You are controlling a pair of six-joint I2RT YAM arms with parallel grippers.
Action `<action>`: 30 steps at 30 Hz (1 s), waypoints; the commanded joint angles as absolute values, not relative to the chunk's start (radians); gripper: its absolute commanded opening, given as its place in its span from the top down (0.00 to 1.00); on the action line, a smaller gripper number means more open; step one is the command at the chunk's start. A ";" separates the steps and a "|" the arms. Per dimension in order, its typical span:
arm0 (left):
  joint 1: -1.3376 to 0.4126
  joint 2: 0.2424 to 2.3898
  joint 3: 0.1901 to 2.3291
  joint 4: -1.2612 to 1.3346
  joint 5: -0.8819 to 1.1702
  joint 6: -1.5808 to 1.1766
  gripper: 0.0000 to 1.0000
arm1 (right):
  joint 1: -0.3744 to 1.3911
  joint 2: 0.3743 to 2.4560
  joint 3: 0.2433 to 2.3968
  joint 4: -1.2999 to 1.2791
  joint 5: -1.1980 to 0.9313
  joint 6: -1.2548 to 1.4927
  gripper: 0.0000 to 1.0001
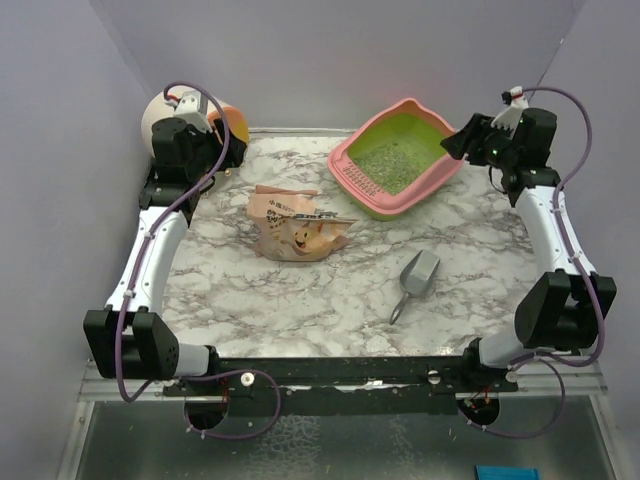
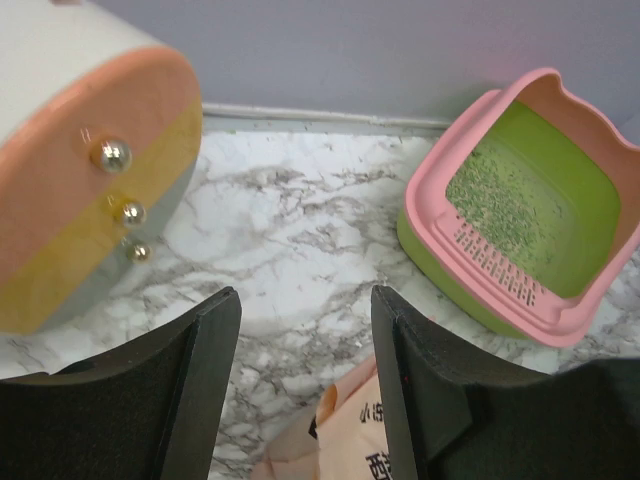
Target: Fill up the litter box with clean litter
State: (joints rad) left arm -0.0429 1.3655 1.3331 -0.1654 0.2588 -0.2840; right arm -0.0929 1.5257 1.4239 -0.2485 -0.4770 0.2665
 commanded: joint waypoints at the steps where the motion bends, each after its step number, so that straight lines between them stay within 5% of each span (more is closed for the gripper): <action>1: -0.053 1.275 1.207 -0.113 0.229 -0.431 0.42 | -0.083 1.425 1.264 -0.158 -0.561 0.445 0.42; 10: -0.049 1.124 1.001 -0.073 0.057 -0.436 0.42 | -0.084 1.200 1.025 -0.120 -0.412 0.422 0.42; 30: -0.049 1.030 0.884 -0.022 -0.032 -0.590 0.39 | -0.085 1.046 0.951 -0.200 -0.424 0.354 0.42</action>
State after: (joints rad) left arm -0.0505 1.0756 0.8993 -0.0513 0.0544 -0.4675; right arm -0.0822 1.0904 0.9634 -0.1856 -0.4343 0.3676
